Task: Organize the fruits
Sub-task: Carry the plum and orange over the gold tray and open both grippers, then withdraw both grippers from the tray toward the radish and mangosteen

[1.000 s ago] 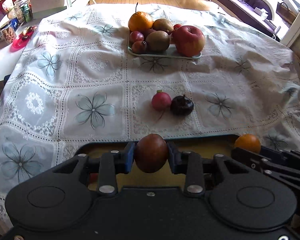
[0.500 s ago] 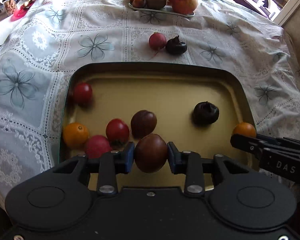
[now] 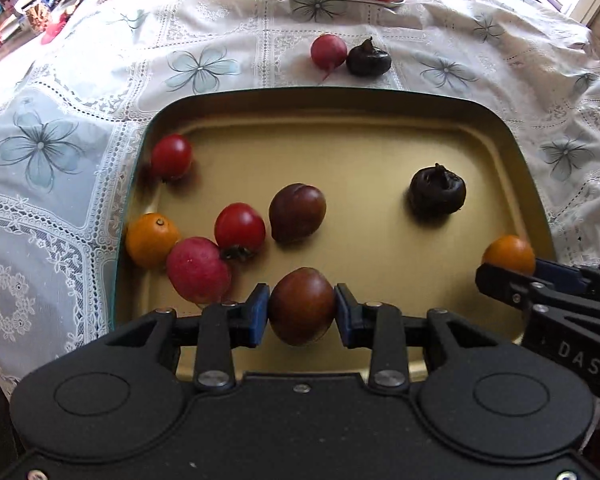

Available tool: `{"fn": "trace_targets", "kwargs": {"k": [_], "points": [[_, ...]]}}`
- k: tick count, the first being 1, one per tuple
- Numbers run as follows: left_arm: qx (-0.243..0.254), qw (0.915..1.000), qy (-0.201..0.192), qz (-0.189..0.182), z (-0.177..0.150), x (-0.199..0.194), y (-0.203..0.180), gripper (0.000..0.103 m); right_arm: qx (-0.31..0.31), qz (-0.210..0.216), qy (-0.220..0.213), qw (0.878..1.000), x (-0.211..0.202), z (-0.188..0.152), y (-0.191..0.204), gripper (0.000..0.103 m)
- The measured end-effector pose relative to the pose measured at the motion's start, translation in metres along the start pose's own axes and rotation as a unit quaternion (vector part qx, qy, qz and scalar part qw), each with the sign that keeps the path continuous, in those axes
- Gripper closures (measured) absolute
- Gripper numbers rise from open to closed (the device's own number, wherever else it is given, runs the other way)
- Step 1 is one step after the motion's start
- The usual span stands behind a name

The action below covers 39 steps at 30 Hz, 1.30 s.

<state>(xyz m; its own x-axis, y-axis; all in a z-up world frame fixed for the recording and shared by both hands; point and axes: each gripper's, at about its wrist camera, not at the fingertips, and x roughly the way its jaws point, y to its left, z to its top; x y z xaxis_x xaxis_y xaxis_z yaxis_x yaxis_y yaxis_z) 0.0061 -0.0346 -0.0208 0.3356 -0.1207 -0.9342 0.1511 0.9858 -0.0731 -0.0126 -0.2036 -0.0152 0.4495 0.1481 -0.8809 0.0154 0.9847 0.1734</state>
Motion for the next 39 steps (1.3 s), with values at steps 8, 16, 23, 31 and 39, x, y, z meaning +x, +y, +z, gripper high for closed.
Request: {"fn": "trace_targets", "kwargs": {"k": [8,16,23,31,39], "points": [[-0.007,0.9992,-0.023,0.033,0.0,-0.009,-0.005,0.059,-0.011,0.007,-0.025,1.0,-0.013,-0.003,0.0,0.063],[0.002,0.9993,-0.011,0.035,-0.002,-0.004,-0.014,0.059,-0.015,0.018,-0.046,0.999,-0.022,-0.006,-0.002,0.063],[0.011,0.9986,-0.032,0.04,-0.003,-0.011,-0.019,0.059,-0.012,0.021,-0.046,0.999,-0.021,-0.007,-0.003,0.063],[0.001,0.9989,-0.025,0.039,-0.003,-0.01,-0.018,0.059,-0.018,0.015,-0.051,0.998,-0.023,-0.009,-0.002,0.063],[-0.006,0.9988,-0.023,0.042,-0.004,-0.008,-0.016,0.059,-0.019,0.011,-0.055,0.998,-0.024,-0.01,-0.003,0.063]]}}
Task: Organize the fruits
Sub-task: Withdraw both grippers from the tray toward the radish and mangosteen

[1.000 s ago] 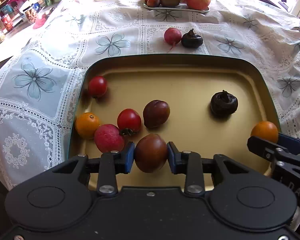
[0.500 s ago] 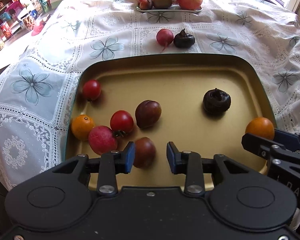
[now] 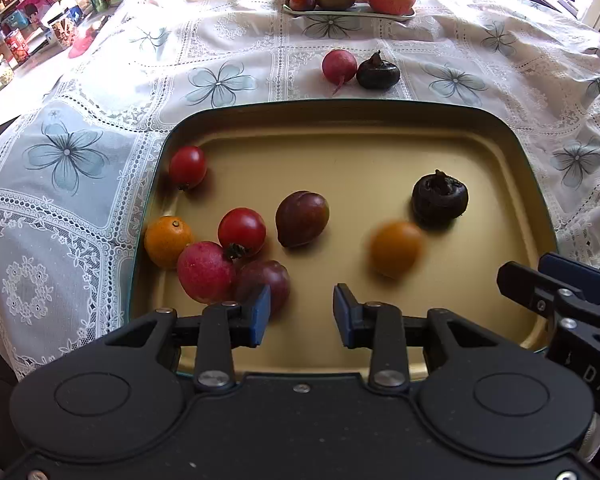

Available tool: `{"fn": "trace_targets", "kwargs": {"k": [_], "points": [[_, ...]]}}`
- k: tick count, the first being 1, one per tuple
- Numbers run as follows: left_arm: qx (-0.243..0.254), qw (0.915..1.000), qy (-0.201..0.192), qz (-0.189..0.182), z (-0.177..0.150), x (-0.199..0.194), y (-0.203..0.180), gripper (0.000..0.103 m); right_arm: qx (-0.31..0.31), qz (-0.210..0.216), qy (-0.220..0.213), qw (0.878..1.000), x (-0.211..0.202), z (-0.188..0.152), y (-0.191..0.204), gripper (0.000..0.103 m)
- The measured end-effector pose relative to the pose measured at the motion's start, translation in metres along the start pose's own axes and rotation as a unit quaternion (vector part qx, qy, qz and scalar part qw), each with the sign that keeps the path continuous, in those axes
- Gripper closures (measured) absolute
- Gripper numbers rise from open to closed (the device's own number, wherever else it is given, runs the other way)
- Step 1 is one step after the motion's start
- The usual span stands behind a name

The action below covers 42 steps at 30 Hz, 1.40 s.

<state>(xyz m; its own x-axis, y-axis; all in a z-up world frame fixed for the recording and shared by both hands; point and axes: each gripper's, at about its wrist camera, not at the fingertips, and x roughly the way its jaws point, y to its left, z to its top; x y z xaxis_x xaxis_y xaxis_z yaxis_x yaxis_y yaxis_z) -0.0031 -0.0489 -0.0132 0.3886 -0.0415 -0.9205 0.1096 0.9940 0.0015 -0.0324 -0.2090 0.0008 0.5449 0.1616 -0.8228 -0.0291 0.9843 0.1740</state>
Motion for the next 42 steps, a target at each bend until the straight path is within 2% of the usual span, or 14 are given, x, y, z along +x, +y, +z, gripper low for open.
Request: {"fn": "trace_targets", "kwargs": {"k": [17,26,30,34,40,42], "points": [[0.0,1.0,-0.004,-0.003,-0.001,-0.005,0.0,0.059,0.004,0.005,-0.003,1.0,-0.006,0.0,0.0,0.063],[-0.002,0.9999,-0.01,-0.006,0.01,-0.009,0.004,0.059,0.02,0.0,-0.009,1.0,-0.011,0.012,-0.007,0.059],[-0.007,0.9998,-0.018,-0.007,0.026,-0.011,0.009,0.059,0.027,-0.007,-0.025,0.999,-0.016,0.029,-0.013,0.059],[-0.012,0.999,-0.042,0.012,0.05,-0.013,0.013,0.059,0.036,-0.016,-0.041,0.998,-0.011,0.056,-0.015,0.058],[-0.017,0.9973,-0.063,0.033,0.096,-0.006,0.02,0.059,0.073,-0.006,-0.021,0.997,0.031,0.106,-0.02,0.058],[-0.023,0.9974,-0.059,0.034,0.111,0.004,0.023,0.059,0.082,-0.012,-0.018,0.996,0.047,0.119,-0.021,0.058]]}}
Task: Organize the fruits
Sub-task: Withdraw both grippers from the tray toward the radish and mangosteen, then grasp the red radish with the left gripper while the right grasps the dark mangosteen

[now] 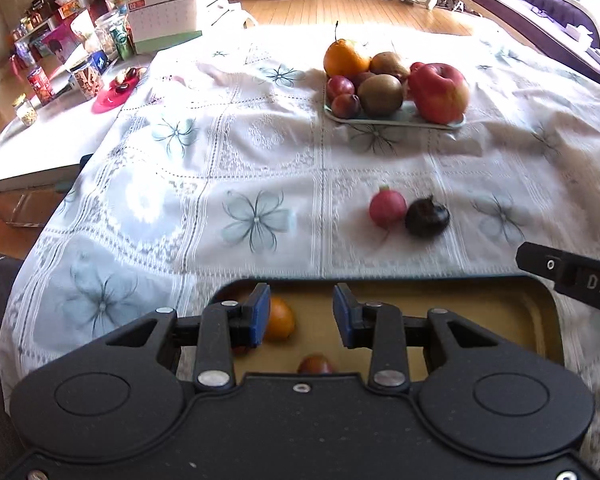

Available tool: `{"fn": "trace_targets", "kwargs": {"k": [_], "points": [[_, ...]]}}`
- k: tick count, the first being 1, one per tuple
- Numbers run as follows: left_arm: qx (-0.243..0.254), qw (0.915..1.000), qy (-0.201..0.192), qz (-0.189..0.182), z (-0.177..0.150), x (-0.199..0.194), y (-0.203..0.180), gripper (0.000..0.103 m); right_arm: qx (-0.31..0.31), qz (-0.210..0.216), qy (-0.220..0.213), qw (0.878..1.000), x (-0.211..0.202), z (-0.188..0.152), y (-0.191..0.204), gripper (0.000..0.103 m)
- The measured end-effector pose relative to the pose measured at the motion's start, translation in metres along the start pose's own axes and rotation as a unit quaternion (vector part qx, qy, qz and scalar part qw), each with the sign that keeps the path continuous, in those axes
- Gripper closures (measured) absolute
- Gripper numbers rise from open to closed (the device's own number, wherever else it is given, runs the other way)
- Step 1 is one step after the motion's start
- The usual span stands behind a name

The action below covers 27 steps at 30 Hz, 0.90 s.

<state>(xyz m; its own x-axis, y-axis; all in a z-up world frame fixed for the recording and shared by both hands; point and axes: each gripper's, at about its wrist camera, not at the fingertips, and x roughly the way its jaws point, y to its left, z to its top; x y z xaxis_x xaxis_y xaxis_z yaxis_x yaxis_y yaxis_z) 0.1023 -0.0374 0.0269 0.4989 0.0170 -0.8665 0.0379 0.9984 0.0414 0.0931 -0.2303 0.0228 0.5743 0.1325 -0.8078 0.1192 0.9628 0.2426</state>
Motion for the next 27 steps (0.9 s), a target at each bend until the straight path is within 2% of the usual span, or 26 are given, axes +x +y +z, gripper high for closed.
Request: {"fn": "trace_targets", "kwargs": {"k": [6,14,27], "points": [[-0.02,0.9998,0.007,0.004,0.026,0.031,0.008,0.059,0.025,-0.002,0.015,1.0,0.047,0.025,0.005,0.058],[-0.032,0.999,0.032,0.002,0.033,0.061,0.018,0.059,0.022,0.008,0.03,0.999,0.088,0.033,0.026,0.058],[-0.042,0.9984,0.039,0.001,0.041,0.08,0.044,0.059,-0.013,-0.042,0.043,0.998,0.133,0.032,0.051,0.058]]}}
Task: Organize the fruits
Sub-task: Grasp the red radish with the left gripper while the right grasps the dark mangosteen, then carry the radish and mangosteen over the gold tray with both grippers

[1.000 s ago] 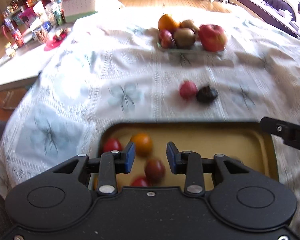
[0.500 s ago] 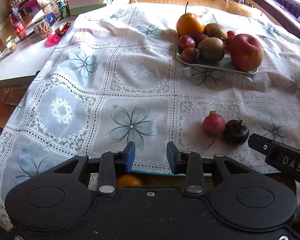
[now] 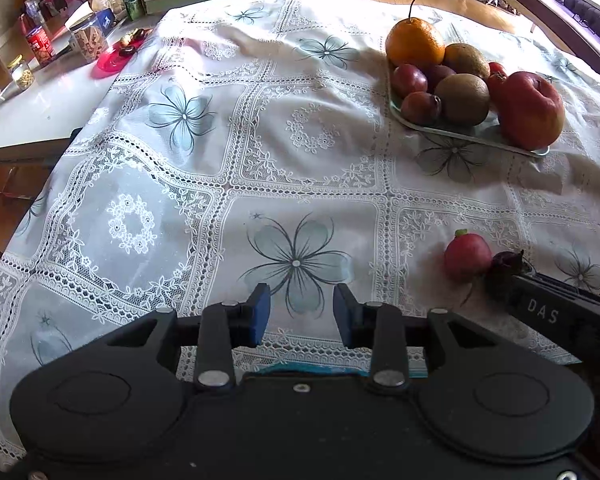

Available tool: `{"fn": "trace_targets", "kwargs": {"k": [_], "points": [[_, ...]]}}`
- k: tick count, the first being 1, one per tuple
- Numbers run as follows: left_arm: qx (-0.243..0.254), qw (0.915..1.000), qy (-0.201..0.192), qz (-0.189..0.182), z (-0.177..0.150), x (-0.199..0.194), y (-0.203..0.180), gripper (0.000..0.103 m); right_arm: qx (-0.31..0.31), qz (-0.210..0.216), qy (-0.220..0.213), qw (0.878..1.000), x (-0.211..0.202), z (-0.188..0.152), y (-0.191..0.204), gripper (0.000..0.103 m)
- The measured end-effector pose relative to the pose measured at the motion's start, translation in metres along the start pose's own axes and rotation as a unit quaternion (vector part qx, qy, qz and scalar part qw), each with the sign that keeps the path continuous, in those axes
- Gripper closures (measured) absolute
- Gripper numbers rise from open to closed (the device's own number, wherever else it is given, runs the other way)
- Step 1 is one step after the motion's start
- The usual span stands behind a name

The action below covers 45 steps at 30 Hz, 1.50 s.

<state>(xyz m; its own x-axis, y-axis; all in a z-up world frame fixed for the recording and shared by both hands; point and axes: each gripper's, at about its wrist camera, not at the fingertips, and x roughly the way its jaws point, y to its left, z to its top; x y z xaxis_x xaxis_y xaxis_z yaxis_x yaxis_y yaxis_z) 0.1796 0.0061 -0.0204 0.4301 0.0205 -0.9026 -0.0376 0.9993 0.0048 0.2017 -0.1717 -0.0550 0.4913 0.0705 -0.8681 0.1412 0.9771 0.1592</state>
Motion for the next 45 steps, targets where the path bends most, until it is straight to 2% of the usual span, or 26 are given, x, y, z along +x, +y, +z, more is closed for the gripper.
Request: {"fn": "trace_targets", "kwargs": {"k": [6,12,16,22,27,34,38,41,45], "points": [[-0.003,1.0,-0.001,-0.001,0.004,0.002,0.008,0.059,-0.026,-0.012,-0.01,1.0,0.011,0.006,0.007,0.055],[0.007,1.0,-0.004,-0.005,0.008,0.001,0.001,0.059,-0.039,-0.003,-0.019,0.999,0.004,0.002,0.001,0.057],[0.019,0.9996,-0.01,-0.019,0.011,-0.004,-0.014,0.059,-0.026,-0.026,-0.024,0.999,-0.009,-0.001,-0.015,0.057],[0.038,0.9974,-0.009,-0.06,0.015,-0.005,-0.049,0.059,0.011,-0.068,-0.051,0.996,-0.035,-0.009,-0.054,0.056],[0.044,0.9955,-0.016,-0.082,0.018,-0.003,-0.074,0.058,0.039,-0.093,-0.062,0.993,-0.036,-0.022,-0.085,0.056],[0.064,0.9944,-0.027,-0.079,0.019,0.002,-0.1,0.058,0.061,-0.052,-0.075,0.994,-0.033,-0.031,-0.106,0.057],[0.074,0.9954,-0.025,-0.056,0.019,0.014,-0.109,0.058,0.078,-0.034,-0.079,0.993,-0.034,-0.032,-0.115,0.056],[0.079,0.9955,-0.027,-0.045,0.017,0.02,-0.113,0.052,0.082,-0.03,-0.079,0.993,-0.035,-0.033,-0.116,0.056],[0.08,0.9954,-0.029,-0.044,0.016,0.022,-0.118,0.052,0.073,-0.037,-0.083,0.993,-0.033,-0.033,-0.112,0.056]]}}
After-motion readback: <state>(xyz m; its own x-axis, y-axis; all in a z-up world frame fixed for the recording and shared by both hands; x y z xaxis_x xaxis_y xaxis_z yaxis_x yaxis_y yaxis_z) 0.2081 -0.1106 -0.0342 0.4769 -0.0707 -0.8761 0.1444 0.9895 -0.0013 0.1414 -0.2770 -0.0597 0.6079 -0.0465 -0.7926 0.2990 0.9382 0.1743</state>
